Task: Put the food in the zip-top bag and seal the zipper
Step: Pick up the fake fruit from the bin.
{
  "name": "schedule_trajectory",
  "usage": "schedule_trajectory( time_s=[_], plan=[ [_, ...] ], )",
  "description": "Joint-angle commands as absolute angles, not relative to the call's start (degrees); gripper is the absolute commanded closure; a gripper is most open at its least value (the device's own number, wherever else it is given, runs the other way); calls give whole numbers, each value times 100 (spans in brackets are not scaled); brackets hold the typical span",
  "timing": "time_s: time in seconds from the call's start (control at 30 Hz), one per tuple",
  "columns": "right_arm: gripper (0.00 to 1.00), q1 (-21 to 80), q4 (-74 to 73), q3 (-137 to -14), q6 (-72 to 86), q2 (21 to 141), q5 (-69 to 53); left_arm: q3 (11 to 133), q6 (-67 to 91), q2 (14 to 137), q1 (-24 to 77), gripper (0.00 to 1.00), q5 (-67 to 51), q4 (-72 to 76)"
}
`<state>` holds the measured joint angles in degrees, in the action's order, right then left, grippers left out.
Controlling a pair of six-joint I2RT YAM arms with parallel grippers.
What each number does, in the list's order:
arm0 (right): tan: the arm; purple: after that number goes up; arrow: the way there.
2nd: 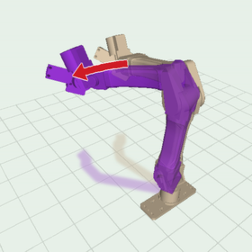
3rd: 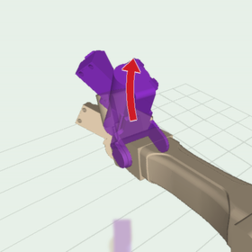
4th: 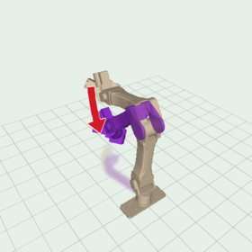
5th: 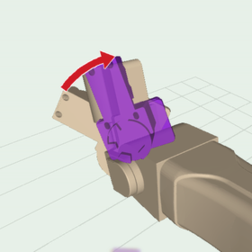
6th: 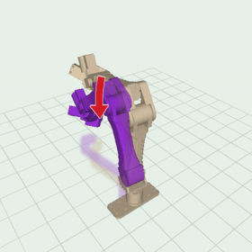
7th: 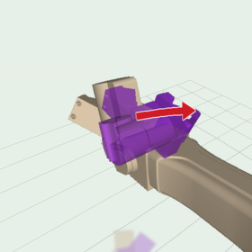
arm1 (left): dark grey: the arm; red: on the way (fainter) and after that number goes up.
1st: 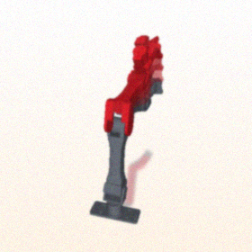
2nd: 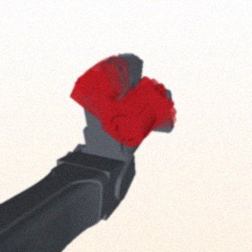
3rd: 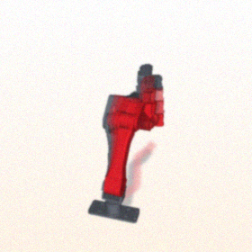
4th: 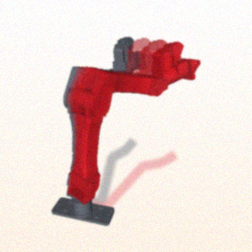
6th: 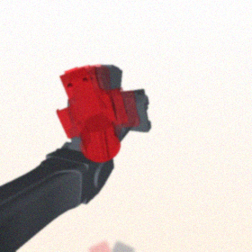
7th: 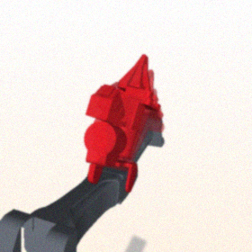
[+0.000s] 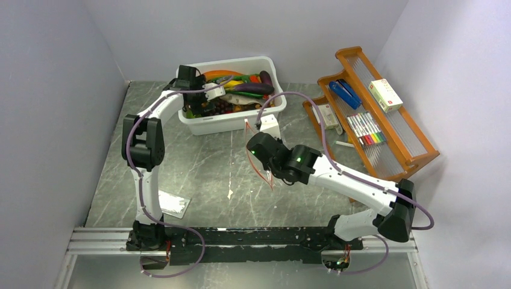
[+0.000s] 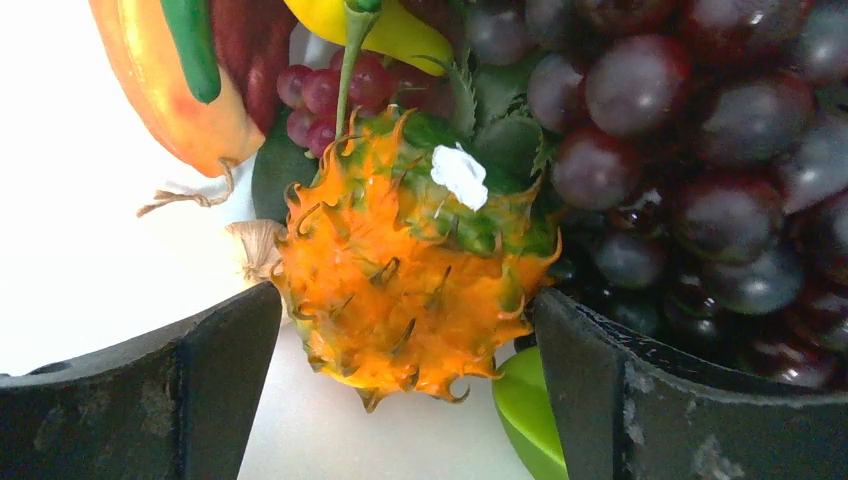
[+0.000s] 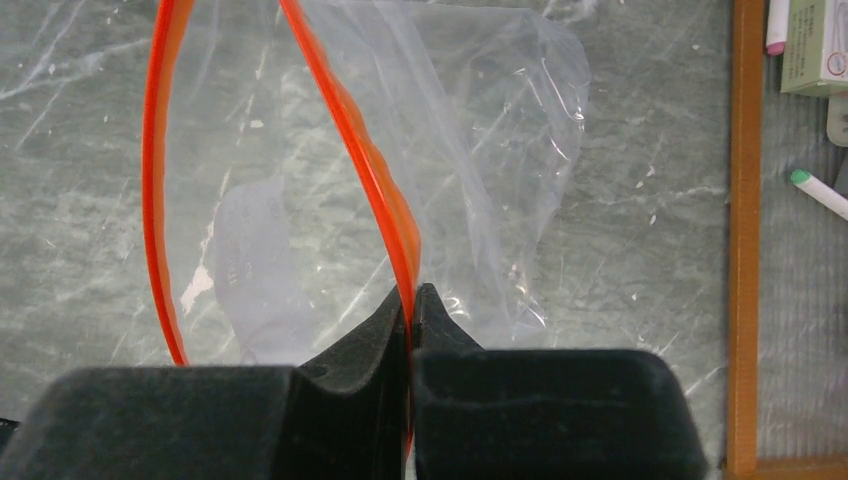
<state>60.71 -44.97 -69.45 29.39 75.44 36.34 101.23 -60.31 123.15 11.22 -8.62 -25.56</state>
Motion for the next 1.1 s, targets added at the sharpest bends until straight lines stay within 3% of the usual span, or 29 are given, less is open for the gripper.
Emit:
schedule_trajectory(
  time_s=[0.0,0.17,0.3,0.33,0.7,1.07],
  plan=[
    [100,6053,-4404,-7111,2988,7636,3608,9825,-6381,12453,1062,7,-437,-1599],
    [100,6047,-4279,-7003,2908,7435,3714,9756,-6283,12389,1081,19,-762,-1692],
    [100,6051,-4161,-6871,2900,7297,3710,9794,-6167,12185,1178,43,-738,-1824],
    [100,6050,-4124,-6824,2893,7262,3698,9715,-6125,12072,1200,45,-728,-1764],
    [100,6055,-3583,-6445,3033,6980,3423,8729,-5431,10883,1257,64,-1298,-802],
    [100,6047,-3279,-6270,3060,6903,3270,9167,-4394,10764,1222,66,-1781,-1162]
  ],
)
